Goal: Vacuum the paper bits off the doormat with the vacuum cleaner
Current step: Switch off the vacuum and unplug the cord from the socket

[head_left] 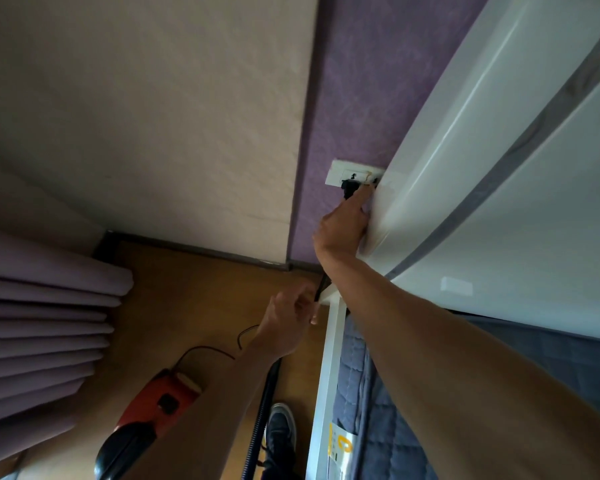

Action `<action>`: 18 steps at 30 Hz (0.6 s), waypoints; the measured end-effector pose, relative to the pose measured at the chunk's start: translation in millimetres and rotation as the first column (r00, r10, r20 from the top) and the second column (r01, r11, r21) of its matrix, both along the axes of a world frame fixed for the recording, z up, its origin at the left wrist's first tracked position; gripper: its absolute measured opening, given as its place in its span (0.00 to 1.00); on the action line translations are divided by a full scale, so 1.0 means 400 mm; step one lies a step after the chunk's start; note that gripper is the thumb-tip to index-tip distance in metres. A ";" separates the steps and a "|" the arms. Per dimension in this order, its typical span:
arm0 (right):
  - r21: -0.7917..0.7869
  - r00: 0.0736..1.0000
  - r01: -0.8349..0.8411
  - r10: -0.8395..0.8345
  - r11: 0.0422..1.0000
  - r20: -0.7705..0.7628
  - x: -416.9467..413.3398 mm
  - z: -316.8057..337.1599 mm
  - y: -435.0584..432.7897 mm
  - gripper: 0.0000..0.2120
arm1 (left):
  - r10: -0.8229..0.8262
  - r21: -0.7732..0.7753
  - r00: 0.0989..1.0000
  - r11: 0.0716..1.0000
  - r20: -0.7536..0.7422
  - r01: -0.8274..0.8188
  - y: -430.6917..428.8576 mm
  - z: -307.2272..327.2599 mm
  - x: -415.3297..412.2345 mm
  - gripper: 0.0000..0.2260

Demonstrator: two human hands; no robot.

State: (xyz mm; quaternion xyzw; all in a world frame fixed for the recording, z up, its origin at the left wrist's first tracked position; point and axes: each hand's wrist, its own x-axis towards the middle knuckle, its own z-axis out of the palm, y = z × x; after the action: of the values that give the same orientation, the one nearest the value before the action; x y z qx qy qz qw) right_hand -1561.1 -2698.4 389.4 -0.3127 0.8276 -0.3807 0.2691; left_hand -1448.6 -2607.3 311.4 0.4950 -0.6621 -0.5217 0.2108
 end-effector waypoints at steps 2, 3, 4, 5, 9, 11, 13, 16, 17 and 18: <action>0.035 0.995 -0.029 0.032 0.999 -0.090 0.017 -0.020 0.032 0.20 | -0.065 0.055 0.998 0.996 0.009 0.064 0.029 -0.002 0.012 0.07; 0.037 0.992 -0.049 0.053 0.998 -0.116 0.029 -0.030 0.058 0.16 | -0.087 0.077 0.996 0.993 0.016 0.085 0.051 -0.007 0.022 0.06; 0.022 0.989 -0.060 0.062 0.998 -0.134 0.040 -0.056 0.080 0.12 | -0.092 0.090 0.995 0.992 0.031 0.089 0.073 -0.013 0.034 0.06; 0.022 0.990 -0.060 0.062 0.998 -0.127 0.048 -0.072 0.099 0.09 | -0.079 0.104 0.996 0.992 0.049 0.074 0.093 -0.018 0.046 0.08; 0.038 0.989 -0.052 0.057 0.998 -0.135 0.061 -0.088 0.137 0.05 | 0.001 0.146 0.998 0.989 0.062 -0.010 0.130 -0.030 0.086 0.09; -0.002 0.986 -0.080 0.078 0.997 -0.147 0.068 -0.087 0.140 0.07 | 0.033 0.134 0.998 0.990 0.051 -0.040 0.137 -0.021 0.094 0.09; -0.041 0.981 -0.130 0.123 0.991 -0.149 0.074 -0.082 0.138 0.07 | 0.073 0.111 0.996 0.991 0.043 -0.077 0.145 -0.008 0.102 0.11; -0.083 0.968 -0.206 0.191 0.975 -0.162 0.084 -0.077 0.126 0.08 | 0.182 0.086 0.983 0.979 0.025 -0.184 0.161 0.015 0.123 0.14; -0.097 0.965 -0.225 0.209 0.969 -0.157 0.094 -0.072 0.121 0.08 | 0.219 0.077 0.975 0.972 0.020 -0.220 0.166 0.020 0.131 0.15; -0.112 0.963 -0.244 0.228 0.963 -0.142 0.105 -0.068 0.117 0.08 | 0.254 0.075 0.967 0.964 0.020 -0.255 0.171 0.026 0.140 0.15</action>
State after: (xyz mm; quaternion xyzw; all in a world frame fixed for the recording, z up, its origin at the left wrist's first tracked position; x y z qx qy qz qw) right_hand -1518.9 -2651.5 362.0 -0.4497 0.7737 -0.3775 0.2382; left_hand -1392.6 -2538.8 321.7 0.5862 -0.5735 -0.5131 0.2534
